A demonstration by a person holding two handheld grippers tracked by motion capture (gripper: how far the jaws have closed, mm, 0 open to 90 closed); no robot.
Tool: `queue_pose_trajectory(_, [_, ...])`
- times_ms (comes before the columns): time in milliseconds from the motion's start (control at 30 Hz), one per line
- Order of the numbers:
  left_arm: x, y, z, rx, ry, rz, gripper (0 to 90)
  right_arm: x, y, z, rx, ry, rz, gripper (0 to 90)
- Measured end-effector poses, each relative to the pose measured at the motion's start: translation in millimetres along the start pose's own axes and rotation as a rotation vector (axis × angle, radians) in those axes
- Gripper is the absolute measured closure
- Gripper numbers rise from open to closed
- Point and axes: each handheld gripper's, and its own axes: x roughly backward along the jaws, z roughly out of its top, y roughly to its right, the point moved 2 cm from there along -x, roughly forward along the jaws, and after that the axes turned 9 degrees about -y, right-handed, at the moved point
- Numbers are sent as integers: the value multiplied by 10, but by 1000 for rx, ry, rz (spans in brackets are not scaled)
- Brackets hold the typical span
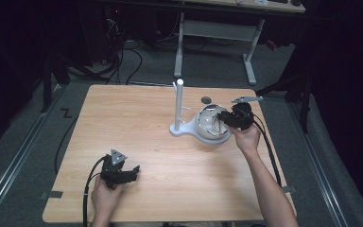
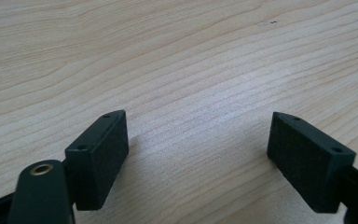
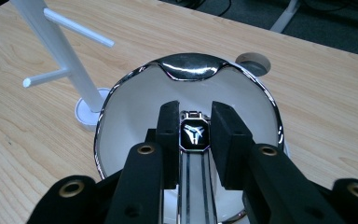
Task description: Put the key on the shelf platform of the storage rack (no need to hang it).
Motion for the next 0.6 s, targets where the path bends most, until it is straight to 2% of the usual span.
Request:
queue_pose_trajectory(400, [-2,2,1,2,2,1,208,-156,-6,20,-1,-17,6,743])
queue_pose_trajectory(600, [-1,1,0,2,1,0,208,-218,-14,56,4,-27,-8,742])
